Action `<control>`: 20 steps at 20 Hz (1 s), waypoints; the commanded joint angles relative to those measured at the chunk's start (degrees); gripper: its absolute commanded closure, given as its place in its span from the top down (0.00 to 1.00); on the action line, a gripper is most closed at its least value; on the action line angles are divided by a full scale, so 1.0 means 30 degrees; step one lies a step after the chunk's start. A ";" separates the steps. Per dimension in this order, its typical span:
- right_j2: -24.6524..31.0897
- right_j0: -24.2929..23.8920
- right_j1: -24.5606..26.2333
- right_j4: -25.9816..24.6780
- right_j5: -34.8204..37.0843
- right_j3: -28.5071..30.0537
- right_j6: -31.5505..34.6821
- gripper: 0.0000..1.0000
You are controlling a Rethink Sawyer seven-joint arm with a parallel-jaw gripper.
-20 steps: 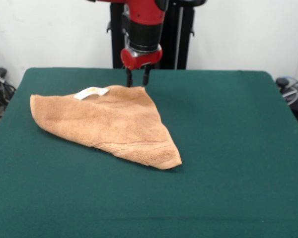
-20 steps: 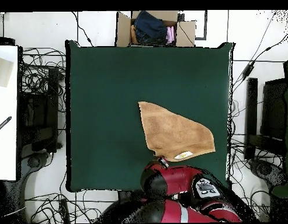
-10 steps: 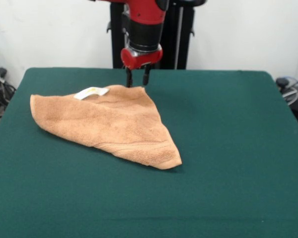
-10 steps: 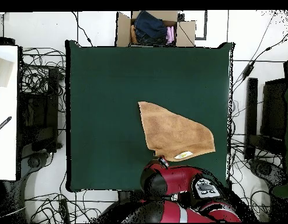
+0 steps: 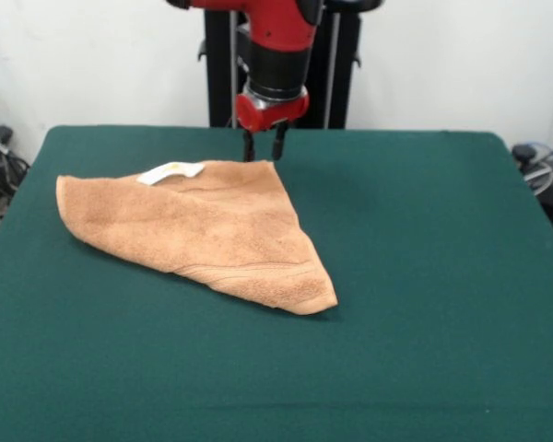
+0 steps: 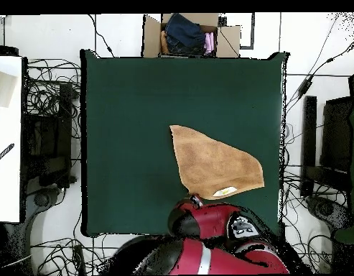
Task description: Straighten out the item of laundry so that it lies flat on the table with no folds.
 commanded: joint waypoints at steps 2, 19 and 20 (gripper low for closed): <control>-0.0401 0.1186 0.2135 0.1027 -0.2387 -0.2198 0.4272 1.00; 0.0507 0.0039 0.1251 0.1110 -0.0684 -0.2168 0.3344 1.00; 0.0927 -0.0295 0.1047 0.1261 0.0147 -0.2159 0.3120 1.00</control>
